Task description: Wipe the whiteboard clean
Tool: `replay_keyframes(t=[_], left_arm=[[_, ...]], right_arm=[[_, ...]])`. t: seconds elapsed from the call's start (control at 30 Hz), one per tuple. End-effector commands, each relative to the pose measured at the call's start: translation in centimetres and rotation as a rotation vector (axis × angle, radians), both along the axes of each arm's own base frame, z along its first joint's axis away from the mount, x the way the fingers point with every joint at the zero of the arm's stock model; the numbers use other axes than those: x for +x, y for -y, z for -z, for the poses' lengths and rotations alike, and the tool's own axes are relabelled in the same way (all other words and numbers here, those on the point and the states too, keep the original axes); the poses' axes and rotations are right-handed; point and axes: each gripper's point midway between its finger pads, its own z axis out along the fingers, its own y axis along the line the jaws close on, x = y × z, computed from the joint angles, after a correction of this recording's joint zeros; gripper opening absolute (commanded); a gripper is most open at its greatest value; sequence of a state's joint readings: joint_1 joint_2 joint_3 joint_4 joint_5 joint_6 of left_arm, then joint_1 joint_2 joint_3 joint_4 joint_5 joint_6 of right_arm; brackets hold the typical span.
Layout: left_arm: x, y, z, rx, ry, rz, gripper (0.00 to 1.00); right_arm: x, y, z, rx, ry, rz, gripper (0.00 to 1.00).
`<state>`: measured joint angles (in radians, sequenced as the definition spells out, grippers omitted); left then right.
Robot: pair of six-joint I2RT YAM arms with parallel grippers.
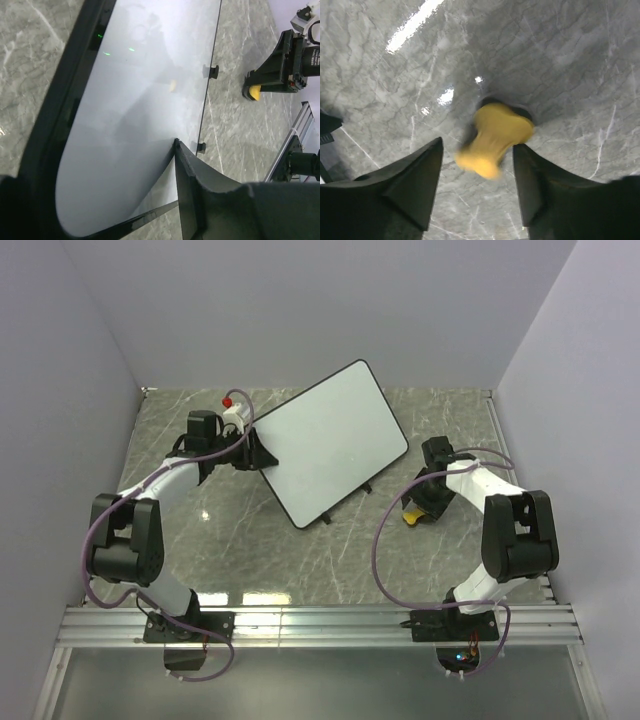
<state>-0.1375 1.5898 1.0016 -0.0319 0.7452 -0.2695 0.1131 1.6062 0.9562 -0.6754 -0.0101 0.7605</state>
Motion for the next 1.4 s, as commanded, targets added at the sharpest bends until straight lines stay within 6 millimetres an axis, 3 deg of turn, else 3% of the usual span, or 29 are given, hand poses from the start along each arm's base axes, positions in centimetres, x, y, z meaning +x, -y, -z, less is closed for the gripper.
replay_keyframes(t=[0.0, 0.2, 0.27, 0.67, 1.07, 1.37], left_arm=[[-0.2, -0.4, -1.6, 0.044, 0.094, 0.007, 0.46], [-0.5, -0.6, -2.5, 0.052, 0.111, 0.001, 0.51], [-0.5, -0.7, -2.9, 0.056, 0.12, -0.007, 0.52], [-2.0, -1.4, -5.6, 0.058, 0.165, -0.049, 0.61], [-3.5, -2.5, -4.5, 0.092, 0.136, -0.102, 0.62], [-5.1, -3.9, -2.4, 0.139, 0.092, -0.178, 0.63]], right_arm=[[0.3, 0.6, -0.7, -0.024, 0.044, -0.004, 0.67], [0.1, 0.8, -0.7, -0.027, 0.047, -0.005, 0.95], [0.2, 0.9, -0.8, -0.037, 0.053, -0.01, 1.0], [1.5, 1.3, -3.8, -0.063, 0.152, -0.031, 1.0], [2.0, 1.4, -5.0, -0.069, 0.192, -0.047, 1.0], [2.3, 1.6, -5.9, -0.083, 0.22, -0.064, 1.0]])
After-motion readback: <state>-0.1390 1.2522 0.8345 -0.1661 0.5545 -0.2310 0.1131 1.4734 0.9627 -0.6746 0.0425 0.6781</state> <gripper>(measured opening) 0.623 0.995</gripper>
